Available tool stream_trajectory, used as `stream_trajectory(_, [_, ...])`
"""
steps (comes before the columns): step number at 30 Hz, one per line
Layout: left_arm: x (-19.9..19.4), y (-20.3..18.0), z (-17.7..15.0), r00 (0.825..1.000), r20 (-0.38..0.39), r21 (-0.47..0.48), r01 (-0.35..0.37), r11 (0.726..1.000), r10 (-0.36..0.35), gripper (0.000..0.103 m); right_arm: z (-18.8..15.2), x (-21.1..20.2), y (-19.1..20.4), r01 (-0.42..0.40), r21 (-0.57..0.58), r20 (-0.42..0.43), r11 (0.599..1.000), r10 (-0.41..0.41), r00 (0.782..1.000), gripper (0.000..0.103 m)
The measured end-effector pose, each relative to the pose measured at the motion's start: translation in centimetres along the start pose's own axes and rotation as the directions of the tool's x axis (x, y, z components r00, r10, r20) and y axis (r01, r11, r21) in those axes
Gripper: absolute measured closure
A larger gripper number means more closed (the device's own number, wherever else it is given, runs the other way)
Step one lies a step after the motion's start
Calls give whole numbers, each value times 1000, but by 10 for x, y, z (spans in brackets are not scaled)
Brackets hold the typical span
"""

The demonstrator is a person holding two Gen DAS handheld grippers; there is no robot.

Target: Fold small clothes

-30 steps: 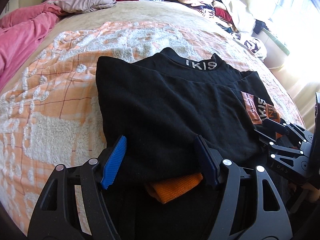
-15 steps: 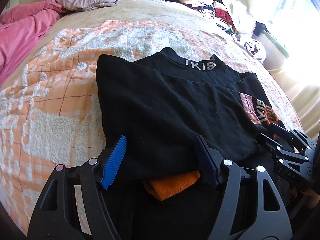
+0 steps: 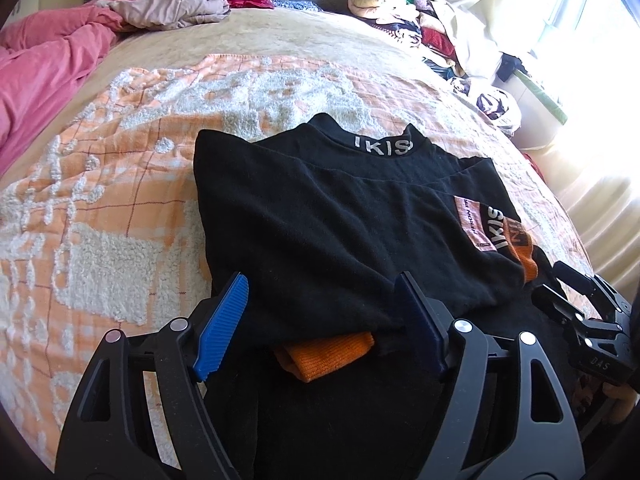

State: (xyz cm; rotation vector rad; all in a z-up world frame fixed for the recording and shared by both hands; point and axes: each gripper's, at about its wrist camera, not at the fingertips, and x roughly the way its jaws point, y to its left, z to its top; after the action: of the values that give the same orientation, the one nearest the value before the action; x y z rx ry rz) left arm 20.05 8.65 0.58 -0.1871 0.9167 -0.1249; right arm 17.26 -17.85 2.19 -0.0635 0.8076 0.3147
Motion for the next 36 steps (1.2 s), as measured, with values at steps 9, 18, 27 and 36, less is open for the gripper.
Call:
stream_trajectory(9, [-27,-3,6,999,54,14,1,1000,-2,20,6,-22,0,7,16,64,1000,-8,998,6])
stream_trajectory(18, [-49,-7,9,993,113,34,-36,999,32,9,12,-41,-4,16,42,111,999,-20,994,5])
stream_trajectory(27, [-71,-9,4,990,138,23,-30,999,27,9,15,-64,-14,16,69,160,997,-27,987,5])
stream_trajectory(36, [-89,-18,-2,986,159,50,-49,998,41,9,13,-82,-19,20,68,186,998,-32,982,5])
